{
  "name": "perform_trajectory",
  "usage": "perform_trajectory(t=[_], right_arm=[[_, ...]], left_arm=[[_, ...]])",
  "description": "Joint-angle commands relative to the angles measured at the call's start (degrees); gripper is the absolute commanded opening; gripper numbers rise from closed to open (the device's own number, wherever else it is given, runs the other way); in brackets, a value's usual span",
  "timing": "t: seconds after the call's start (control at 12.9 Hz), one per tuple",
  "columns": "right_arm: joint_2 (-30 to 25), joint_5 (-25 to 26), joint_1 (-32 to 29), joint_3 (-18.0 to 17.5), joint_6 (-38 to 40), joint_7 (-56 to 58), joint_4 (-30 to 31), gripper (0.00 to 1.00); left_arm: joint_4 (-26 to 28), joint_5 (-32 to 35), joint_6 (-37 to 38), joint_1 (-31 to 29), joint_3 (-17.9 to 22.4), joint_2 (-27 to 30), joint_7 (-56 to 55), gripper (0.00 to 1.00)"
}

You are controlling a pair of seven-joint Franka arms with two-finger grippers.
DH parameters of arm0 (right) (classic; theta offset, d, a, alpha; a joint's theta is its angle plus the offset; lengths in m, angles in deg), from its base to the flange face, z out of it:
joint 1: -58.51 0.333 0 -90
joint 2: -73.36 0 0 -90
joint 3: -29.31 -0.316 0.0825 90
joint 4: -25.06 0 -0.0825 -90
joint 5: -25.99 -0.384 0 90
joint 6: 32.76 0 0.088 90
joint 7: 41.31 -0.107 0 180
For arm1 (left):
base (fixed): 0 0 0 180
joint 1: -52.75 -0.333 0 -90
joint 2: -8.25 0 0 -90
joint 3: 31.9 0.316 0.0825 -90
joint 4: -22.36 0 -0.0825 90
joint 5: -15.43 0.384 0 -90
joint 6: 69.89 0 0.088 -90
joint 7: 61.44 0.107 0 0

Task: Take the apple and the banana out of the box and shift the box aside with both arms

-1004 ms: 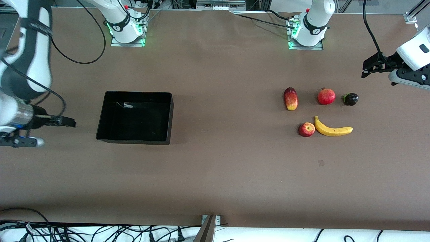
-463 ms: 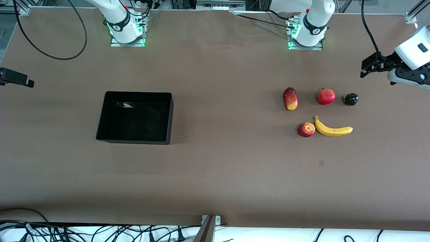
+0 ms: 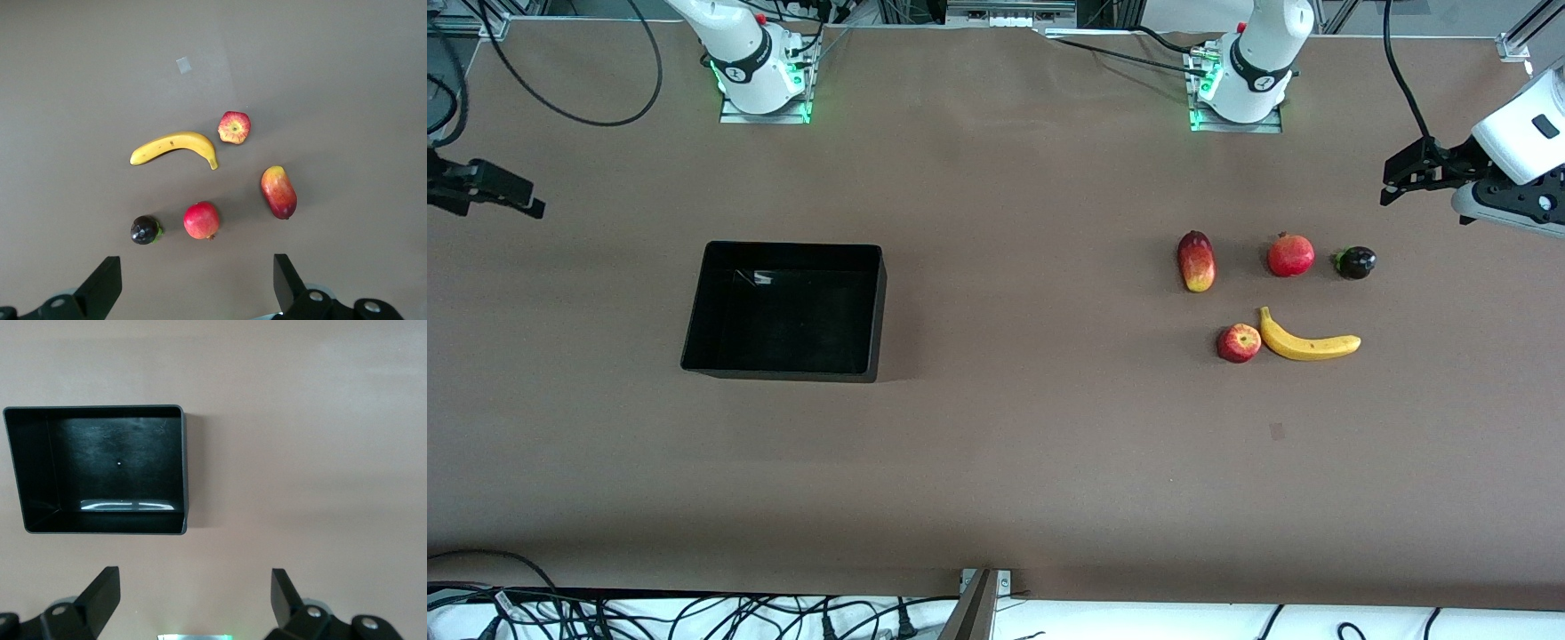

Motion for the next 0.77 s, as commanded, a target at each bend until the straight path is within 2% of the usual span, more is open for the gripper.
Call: perform_trajectory(t=[0.0, 0.7], right_arm=[[-3.92, 0.25, -2.80, -2.68, -3.40, -0.90, 5.58, 1.00], [-2.07, 0.07, -2.80, -2.33, -3.14, -0.29, 3.29, 1.00]], left_arm=[[-1.37, -0.74, 1.28, 0.17, 0.12, -0.38, -0.74, 1.00], [-1.37, -1.62, 1.72, 0.08, 0.12, -0.38, -0.83, 1.00]])
